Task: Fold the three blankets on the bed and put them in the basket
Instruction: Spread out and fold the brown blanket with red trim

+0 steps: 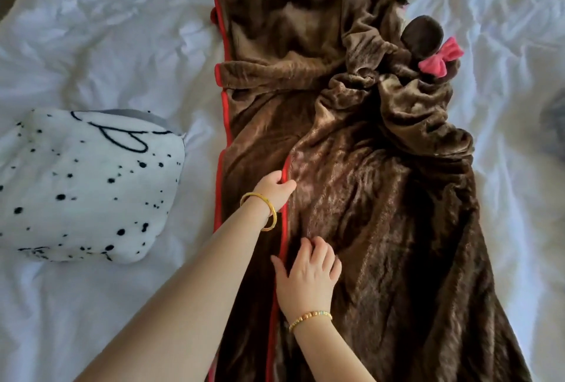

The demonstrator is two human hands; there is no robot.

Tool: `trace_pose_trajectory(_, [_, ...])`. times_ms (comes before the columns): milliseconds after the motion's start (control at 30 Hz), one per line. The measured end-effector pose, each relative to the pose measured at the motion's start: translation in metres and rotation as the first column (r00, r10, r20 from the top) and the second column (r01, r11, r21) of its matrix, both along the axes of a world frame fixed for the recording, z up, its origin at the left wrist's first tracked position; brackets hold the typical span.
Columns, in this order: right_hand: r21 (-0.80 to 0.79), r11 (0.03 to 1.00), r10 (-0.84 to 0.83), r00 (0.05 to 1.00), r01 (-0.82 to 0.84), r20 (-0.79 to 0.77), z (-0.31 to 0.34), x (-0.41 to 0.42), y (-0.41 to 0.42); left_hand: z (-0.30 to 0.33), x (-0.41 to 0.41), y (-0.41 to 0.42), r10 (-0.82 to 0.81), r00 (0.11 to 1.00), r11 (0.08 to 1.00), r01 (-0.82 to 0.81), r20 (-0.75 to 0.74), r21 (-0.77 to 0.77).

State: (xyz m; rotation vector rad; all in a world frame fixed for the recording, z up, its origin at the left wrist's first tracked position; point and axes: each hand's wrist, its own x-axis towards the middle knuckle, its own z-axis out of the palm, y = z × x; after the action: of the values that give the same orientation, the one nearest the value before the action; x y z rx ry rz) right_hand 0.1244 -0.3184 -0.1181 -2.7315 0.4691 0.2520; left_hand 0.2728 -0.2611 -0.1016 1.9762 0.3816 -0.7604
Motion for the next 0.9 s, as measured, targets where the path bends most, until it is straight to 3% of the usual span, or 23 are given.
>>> trace_pose_trajectory(100, [0.01,1.0,-0.025,0.972,0.028,-0.232,-0.005,-0.004,0.011,0.001,-0.003,0.017,-0.002,0.994,0.999,-0.003,-0.106,-0.052])
trace_pose_trajectory(167, [-0.038,0.999,-0.011,0.962,0.001,-0.272,-0.006,-0.008,0.019,0.001,-0.006,0.026,-0.032,0.998,0.999,0.031,-0.051,-0.024])
trace_pose_trajectory(267, [-0.06,0.998,-0.008,0.943,-0.013,-0.333,0.007,-0.015,0.031,0.005,-0.008,0.035,-0.132,0.984,0.983,0.114,0.119,0.147])
trace_pose_trajectory(367, [-0.091,0.996,0.007,0.992,-0.018,-0.123,0.024,-0.021,0.038,0.013,-0.006,0.046,-0.089,0.956,0.977,0.029,0.281,0.211])
trace_pose_trajectory(467, [0.158,0.987,0.03,0.997,-0.017,-0.077,0.044,-0.021,0.055,0.031,0.003,0.062,0.02,0.91,0.976,-0.106,0.413,0.188])
trace_pose_trajectory(567, [0.267,0.962,0.067,0.996,-0.049,-0.057,0.044,-0.015,0.091,0.042,0.022,0.091,0.132,0.871,0.951,-0.245,0.473,0.186])
trace_pose_trajectory(667, [0.401,0.914,0.043,0.965,0.067,-0.26,0.035,-0.012,0.115,0.024,0.023,0.127,0.067,0.965,0.959,-0.133,0.255,0.25])
trace_pose_trajectory(767, [0.258,0.956,-0.025,0.916,0.139,-0.399,0.022,-0.03,0.116,-0.002,-0.025,0.139,0.041,0.99,0.991,-0.024,-0.136,0.128])
trace_pose_trajectory(900, [0.187,0.973,-0.025,0.873,0.132,-0.488,0.02,-0.061,0.12,-0.027,-0.081,0.126,-0.192,0.956,0.956,0.234,-0.223,0.179])
